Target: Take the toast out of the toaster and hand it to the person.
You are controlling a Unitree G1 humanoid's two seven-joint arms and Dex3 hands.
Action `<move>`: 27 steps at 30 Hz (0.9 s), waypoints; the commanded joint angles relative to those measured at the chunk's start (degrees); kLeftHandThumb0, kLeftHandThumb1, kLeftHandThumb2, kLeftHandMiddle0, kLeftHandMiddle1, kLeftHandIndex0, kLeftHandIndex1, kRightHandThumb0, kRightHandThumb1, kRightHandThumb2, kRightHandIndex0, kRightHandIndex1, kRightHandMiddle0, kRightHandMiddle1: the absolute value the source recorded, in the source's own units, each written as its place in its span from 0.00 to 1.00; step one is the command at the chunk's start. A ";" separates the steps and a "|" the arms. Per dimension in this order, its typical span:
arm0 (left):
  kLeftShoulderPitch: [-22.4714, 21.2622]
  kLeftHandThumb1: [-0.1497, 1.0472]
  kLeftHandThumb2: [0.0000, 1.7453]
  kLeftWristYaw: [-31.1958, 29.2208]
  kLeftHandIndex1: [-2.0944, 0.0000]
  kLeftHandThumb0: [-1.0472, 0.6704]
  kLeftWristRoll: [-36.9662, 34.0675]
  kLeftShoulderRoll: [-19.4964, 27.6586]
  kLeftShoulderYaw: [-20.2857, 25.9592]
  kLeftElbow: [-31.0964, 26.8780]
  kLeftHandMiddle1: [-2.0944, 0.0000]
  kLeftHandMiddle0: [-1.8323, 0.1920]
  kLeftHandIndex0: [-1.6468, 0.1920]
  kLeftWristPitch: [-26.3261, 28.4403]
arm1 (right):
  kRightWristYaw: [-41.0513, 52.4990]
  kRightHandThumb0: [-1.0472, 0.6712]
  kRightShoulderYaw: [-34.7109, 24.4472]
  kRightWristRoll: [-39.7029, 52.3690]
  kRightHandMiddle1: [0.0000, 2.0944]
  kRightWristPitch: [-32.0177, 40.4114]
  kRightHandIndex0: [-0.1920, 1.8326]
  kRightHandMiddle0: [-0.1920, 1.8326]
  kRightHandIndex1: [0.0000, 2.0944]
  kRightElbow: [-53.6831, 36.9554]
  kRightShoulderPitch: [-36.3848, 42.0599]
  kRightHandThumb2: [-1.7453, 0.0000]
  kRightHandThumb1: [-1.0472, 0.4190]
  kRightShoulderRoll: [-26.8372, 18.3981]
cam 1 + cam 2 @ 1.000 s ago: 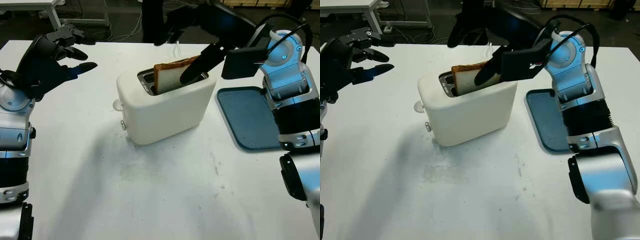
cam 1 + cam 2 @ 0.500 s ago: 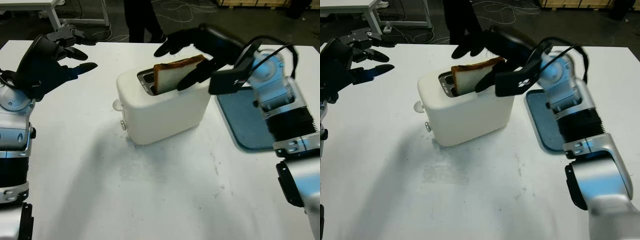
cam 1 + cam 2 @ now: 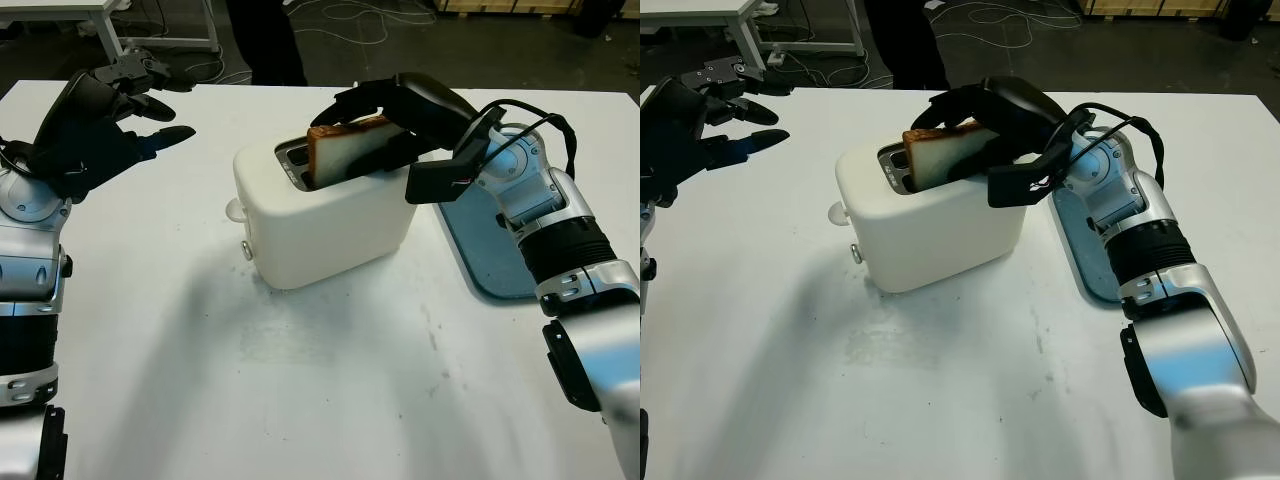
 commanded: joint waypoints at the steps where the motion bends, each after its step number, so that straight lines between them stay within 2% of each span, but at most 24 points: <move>1: 0.48 0.89 0.08 0.20 0.71 0.28 0.17 0.35 -0.11 -0.03 0.57 0.72 0.66 -0.44 | -1.26 0.36 0.49 -1.26 0.70 -2.31 0.63 0.54 0.75 1.05 -0.55 0.97 0.11 -0.27; 2: 0.48 0.89 0.08 0.14 0.71 0.28 0.09 0.38 -0.07 0.04 0.57 0.72 0.66 -0.44 | -1.71 0.36 0.56 -1.71 0.76 -2.52 0.65 0.54 0.79 1.14 -0.66 0.95 0.10 -0.43; 3: 0.53 0.89 0.08 0.13 0.71 0.27 0.09 0.42 -0.04 0.06 0.57 0.72 0.66 -0.46 | -2.16 0.35 0.64 -2.26 0.79 -2.59 0.65 0.51 0.81 1.07 -0.77 0.91 0.09 -0.59; 5: 0.61 0.89 0.08 0.22 0.71 0.27 0.13 0.43 -0.01 0.21 0.57 0.72 0.66 -0.65 | -3.39 0.33 0.76 -3.46 0.79 -2.66 0.63 0.49 0.83 0.75 -1.11 0.80 0.09 -0.85; 9: 0.49 0.89 0.08 0.03 0.71 0.28 -0.12 0.30 -0.07 0.41 0.57 0.73 0.66 -0.55 | -5.83 0.31 0.45 -5.27 0.83 -1.92 0.62 0.49 0.83 0.21 -1.85 0.71 0.09 -1.10; 14: 0.42 0.89 0.07 0.10 0.71 0.27 0.15 0.37 -0.26 0.77 0.56 0.73 0.67 -0.53 | -7.34 0.31 -2.23 -2.70 0.83 -0.97 0.62 0.47 0.83 2.77 -3.99 0.70 0.09 -0.46; 19: 0.38 0.89 0.07 0.03 0.71 0.26 -0.09 0.30 -0.13 0.90 0.56 0.73 0.67 -0.15 | -11.09 0.29 -5.39 -1.33 0.83 -0.56 0.58 0.42 0.83 10.34 -8.85 0.71 0.09 -0.43; 24: 0.48 0.89 0.08 0.05 0.71 0.26 0.23 0.56 -0.26 1.12 0.56 0.74 0.67 -0.72 | -12.36 0.30 -10.78 4.46 0.83 2.86 0.59 0.47 0.83 16.15 -14.35 0.73 0.09 -0.08; 27: 0.65 0.89 0.08 0.13 0.71 0.26 -0.02 0.40 0.03 0.85 0.56 0.74 0.67 -0.12 | -10.41 0.31 -17.28 12.63 0.83 9.41 0.62 0.52 0.83 19.65 -17.65 0.76 0.09 0.51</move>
